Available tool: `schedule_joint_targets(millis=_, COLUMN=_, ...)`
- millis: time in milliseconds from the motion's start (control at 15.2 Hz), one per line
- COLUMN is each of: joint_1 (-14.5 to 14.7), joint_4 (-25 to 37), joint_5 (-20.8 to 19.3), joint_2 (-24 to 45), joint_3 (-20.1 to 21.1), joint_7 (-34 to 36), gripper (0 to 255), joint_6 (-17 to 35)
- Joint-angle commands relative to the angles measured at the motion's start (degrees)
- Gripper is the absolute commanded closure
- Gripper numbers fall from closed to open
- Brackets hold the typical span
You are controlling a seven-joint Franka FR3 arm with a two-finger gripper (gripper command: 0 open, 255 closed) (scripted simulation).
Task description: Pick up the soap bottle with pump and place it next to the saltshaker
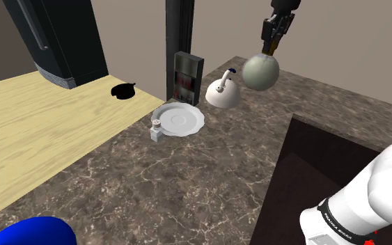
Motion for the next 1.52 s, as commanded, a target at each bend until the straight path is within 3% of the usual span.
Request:
schedule_joint_targets(millis=0, joint_1=1.05, joint_4=-0.87, joint_5=0.5, joint_2=-0.93, joint_3=2.01, joint_7=3.02, gripper=255, joint_6=-0.38)
schedule_joint_targets(millis=660, joint_1=6.06, joint_4=1.29, joint_5=3.42, joint_2=0.75, joint_3=11.65, joint_7=17.0, gripper=255, joint_6=-2.24)
schedule_joint_targets(millis=1320, joint_1=11.0, joint_4=9.99, joint_5=4.33, joint_2=8.58, joint_3=21.08, joint_7=31.36, gripper=255, joint_6=-4.34)
schedule_joint_targets(millis=1452, joint_1=11.03, joint_4=8.05, joint_5=4.43, joint_2=8.21, joint_3=21.04, joint_7=31.41, gripper=255, joint_6=-2.75)
